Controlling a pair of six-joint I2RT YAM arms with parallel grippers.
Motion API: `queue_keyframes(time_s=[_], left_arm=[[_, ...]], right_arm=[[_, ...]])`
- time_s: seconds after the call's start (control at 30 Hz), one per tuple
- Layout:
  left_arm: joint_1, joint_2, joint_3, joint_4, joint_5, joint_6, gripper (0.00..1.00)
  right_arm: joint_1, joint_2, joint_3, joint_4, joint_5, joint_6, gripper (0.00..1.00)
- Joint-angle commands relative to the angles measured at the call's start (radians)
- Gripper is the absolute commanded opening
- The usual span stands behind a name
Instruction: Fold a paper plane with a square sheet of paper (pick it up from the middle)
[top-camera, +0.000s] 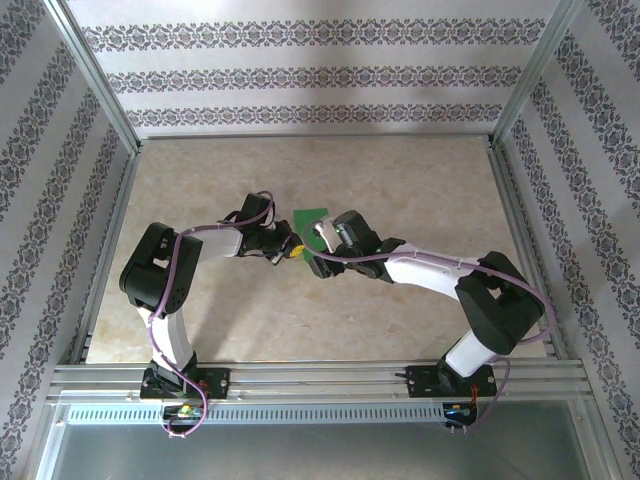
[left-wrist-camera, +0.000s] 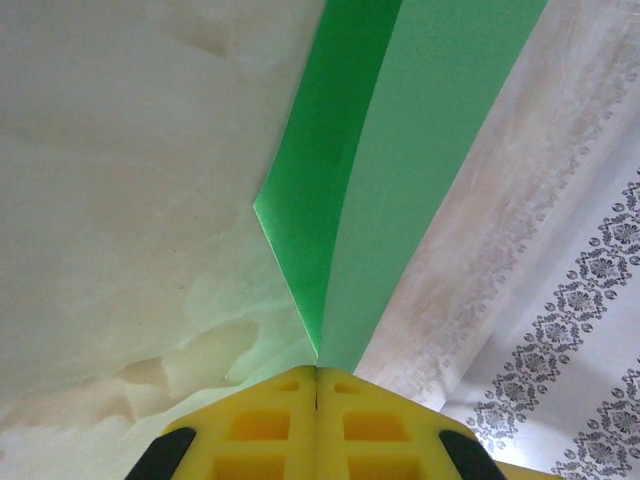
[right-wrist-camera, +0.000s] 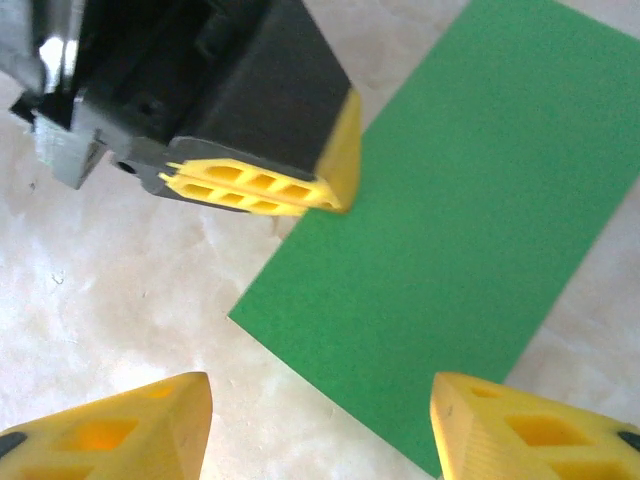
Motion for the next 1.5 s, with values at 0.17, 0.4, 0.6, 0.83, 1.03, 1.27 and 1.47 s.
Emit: queue_keyframes(time_s=[0.17,0.4,0.6,0.83,1.03,1.27,1.47], left_arm=[[0.011,-0.02,-0.001,0.003,0.011,-0.029,0.0],[0.013,-0.021,-0.002,-0.003,0.012,-0.03,0.0],[0.013,-0.024,-0.002,-0.006,0.009,-0.027,0.0],[0.019,-0.033,-0.007,-0.029,-0.001,-0.018,0.05],[0.069,-0.088,-0.011,-0.151,-0.054,0.073,0.24],[0.11,-0.161,0.057,-0.246,-0.078,0.253,0.39],[0.058,-0.101,0.15,-0.306,-0.069,0.342,0.39]], right_arm=[[0.091,0.109,0.064,0.015,0.131,-0.193,0.67],[0.099,0.152,0.059,0.085,0.275,-0.192,0.64],[0.095,0.149,0.036,0.111,0.275,-0.213,0.48],[0.093,0.141,0.023,0.101,0.194,-0.22,0.22],[0.07,0.132,0.032,0.066,0.039,-0.179,0.08],[0.009,0.103,0.014,0.062,-0.285,-0.051,0.09],[0.003,0.118,0.009,0.084,-0.418,0.024,0.1]])
